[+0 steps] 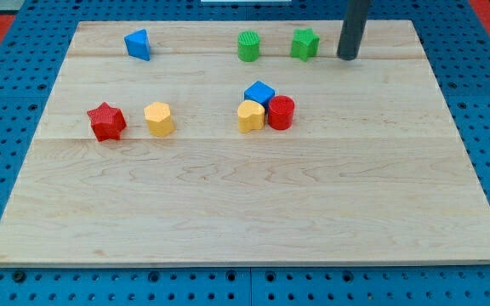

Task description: Move the green star closer to the blue cube

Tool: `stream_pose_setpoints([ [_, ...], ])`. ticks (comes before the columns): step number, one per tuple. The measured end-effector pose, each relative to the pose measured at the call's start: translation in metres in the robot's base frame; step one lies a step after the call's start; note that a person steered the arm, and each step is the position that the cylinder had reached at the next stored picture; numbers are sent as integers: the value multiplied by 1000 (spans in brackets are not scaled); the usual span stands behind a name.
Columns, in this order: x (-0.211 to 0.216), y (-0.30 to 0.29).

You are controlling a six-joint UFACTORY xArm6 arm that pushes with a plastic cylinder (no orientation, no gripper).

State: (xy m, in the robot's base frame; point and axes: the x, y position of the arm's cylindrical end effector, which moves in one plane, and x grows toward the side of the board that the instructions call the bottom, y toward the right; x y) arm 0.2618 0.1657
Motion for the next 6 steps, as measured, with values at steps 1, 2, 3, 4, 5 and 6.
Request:
stream_pose_setpoints([
  [1,-22,-6],
  [2,-33,-27],
  [3,-33,-59],
  [4,-29,-85],
  [5,-26,-110],
  [6,-12,-126],
])
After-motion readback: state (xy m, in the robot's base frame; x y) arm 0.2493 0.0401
